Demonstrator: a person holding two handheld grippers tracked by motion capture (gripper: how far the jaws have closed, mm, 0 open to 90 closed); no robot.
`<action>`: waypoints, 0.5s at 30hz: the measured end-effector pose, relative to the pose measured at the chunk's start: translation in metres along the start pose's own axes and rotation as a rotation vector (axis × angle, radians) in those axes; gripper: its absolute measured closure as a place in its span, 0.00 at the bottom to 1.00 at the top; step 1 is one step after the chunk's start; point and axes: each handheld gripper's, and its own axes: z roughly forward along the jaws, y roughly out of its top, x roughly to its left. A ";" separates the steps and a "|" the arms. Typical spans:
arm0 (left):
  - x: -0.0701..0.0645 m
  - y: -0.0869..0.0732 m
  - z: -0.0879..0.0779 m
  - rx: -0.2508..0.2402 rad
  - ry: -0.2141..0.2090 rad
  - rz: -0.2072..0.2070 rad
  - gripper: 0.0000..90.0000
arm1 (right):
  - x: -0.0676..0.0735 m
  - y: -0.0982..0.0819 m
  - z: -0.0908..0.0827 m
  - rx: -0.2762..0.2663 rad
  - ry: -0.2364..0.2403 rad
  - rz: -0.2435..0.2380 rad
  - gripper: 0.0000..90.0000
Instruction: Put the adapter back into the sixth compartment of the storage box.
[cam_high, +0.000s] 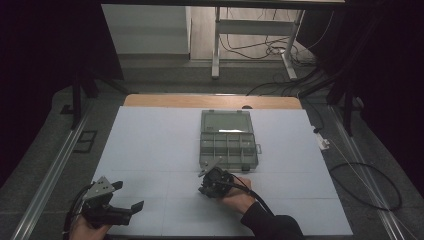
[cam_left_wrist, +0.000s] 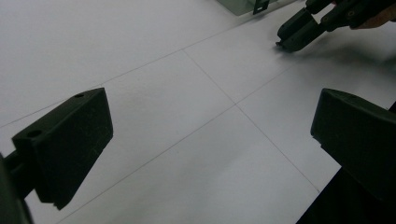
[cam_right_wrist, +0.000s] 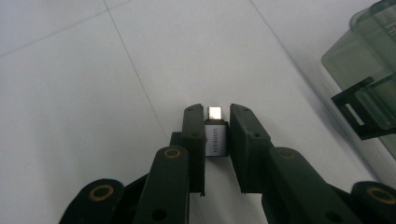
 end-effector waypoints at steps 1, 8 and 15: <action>0.000 0.000 0.000 0.000 0.000 0.000 0.00 | -0.001 0.000 -0.002 -0.006 0.005 0.004 0.85; 0.000 0.000 0.001 0.005 0.004 -0.001 0.00 | -0.004 0.001 -0.010 -0.035 0.019 0.035 0.85; 0.000 0.001 0.001 0.006 0.005 -0.007 0.01 | -0.009 0.002 -0.021 -0.061 0.020 0.055 0.85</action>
